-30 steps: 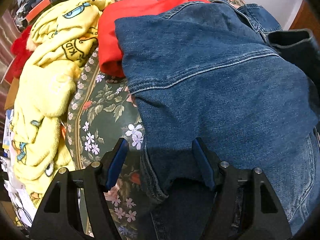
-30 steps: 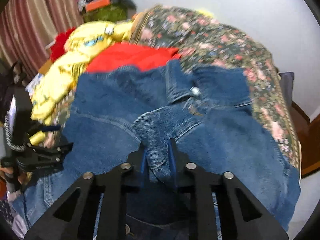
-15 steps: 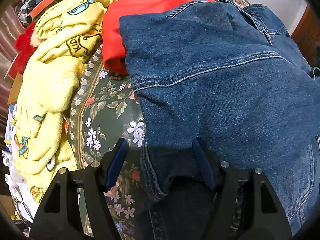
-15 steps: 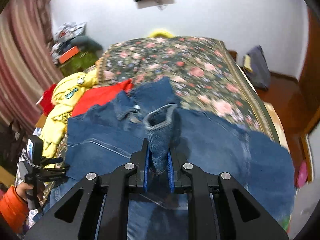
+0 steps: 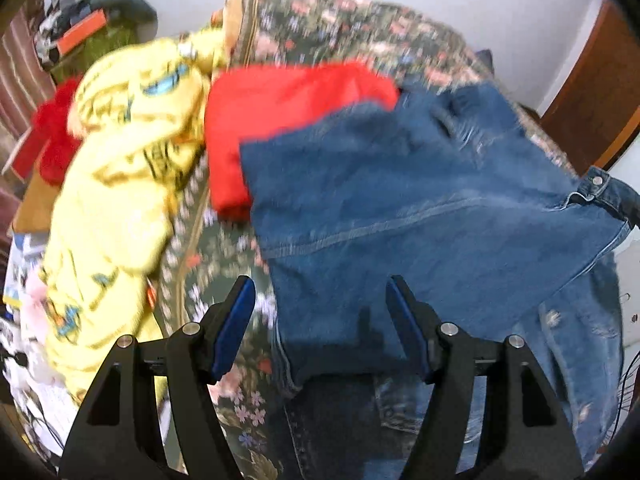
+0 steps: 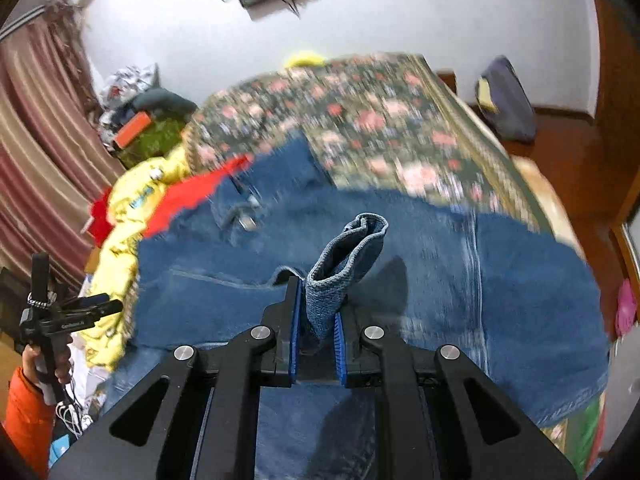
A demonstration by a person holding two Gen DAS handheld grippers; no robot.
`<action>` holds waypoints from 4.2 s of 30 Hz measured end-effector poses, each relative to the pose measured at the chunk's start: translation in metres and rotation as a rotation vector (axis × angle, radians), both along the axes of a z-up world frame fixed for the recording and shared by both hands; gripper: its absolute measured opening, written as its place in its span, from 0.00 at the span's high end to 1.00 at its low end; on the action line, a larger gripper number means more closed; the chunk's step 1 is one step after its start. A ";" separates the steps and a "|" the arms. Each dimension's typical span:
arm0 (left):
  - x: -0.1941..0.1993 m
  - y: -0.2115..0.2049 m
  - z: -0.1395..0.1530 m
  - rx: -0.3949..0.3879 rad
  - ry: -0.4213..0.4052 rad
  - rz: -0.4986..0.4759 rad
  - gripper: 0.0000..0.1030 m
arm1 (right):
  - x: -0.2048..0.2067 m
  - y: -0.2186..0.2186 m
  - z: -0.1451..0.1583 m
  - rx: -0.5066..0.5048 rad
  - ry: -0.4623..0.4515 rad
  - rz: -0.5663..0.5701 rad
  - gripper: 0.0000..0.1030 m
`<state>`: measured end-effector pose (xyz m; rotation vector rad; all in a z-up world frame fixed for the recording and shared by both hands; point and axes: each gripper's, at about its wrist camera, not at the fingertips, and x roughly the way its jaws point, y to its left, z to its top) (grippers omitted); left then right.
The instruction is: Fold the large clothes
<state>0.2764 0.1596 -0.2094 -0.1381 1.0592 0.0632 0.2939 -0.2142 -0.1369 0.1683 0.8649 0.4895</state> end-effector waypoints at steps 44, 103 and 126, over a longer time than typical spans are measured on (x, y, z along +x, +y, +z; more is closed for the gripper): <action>0.041 -0.131 0.040 0.062 -0.119 -0.219 0.33 | -0.035 -0.148 0.023 -0.125 -0.003 -0.386 0.25; 0.010 -0.119 0.017 -0.040 -0.079 -0.206 0.33 | -0.002 -0.027 -0.001 -0.009 0.031 -0.073 0.91; 0.015 -0.139 0.010 -0.049 -0.061 -0.234 0.33 | -0.024 -0.106 -0.026 0.073 0.207 -0.269 0.31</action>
